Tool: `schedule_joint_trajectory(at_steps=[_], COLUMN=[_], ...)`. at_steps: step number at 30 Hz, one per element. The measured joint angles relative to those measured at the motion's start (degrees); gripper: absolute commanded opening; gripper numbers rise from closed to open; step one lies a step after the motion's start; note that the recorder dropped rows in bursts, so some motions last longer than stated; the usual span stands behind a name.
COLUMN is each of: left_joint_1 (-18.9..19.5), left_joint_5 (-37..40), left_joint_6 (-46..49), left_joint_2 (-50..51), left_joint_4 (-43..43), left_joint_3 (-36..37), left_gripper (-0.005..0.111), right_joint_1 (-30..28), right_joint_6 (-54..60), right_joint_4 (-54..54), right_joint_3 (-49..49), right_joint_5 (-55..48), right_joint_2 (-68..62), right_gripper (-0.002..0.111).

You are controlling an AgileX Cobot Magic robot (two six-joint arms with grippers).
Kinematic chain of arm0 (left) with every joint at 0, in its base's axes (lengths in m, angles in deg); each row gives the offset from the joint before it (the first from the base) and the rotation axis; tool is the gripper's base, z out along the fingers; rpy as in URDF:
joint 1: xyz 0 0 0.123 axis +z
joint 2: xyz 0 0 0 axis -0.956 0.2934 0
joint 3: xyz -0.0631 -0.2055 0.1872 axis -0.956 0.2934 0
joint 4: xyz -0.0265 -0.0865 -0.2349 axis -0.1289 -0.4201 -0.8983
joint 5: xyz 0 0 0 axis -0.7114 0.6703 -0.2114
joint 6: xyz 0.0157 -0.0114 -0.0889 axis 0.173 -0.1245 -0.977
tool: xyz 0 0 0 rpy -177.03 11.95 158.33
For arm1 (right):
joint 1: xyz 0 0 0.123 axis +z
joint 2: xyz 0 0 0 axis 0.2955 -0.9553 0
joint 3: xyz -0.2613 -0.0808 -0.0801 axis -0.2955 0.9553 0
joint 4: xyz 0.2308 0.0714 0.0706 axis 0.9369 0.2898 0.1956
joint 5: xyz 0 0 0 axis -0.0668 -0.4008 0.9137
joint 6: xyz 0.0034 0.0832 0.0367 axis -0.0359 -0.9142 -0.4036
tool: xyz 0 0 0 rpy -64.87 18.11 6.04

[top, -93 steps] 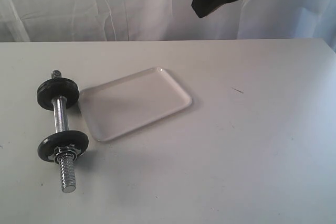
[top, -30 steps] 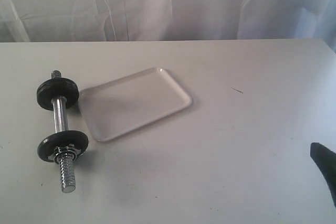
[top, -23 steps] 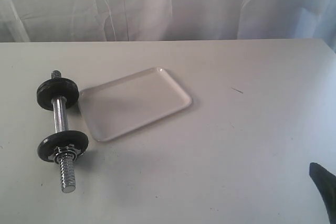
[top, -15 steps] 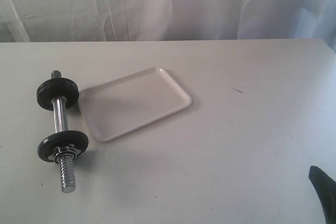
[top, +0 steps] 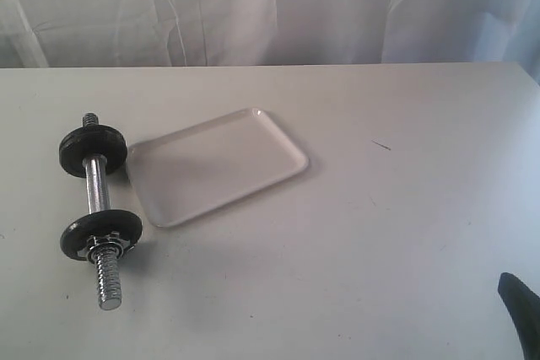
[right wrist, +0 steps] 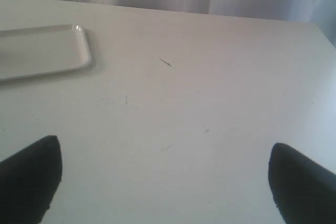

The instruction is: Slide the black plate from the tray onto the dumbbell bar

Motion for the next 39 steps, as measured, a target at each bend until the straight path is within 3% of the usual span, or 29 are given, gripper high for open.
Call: schedule_joint_trajectory(at_steps=[39], left_joint_1=[0.00], left_joint_5=[0.00], left_joint_6=[0.00], left_joint_2=[0.00], left_joint_4=[0.00], left_joint_3=[0.00], left_gripper=[0.000], right_joint_1=[0.00], right_joint_6=[-0.12], right_joint_4=[0.76], right_joint_3=[0.00], right_joint_5=[-0.14], right_joint_2=[0.00], right_gripper=[0.105])
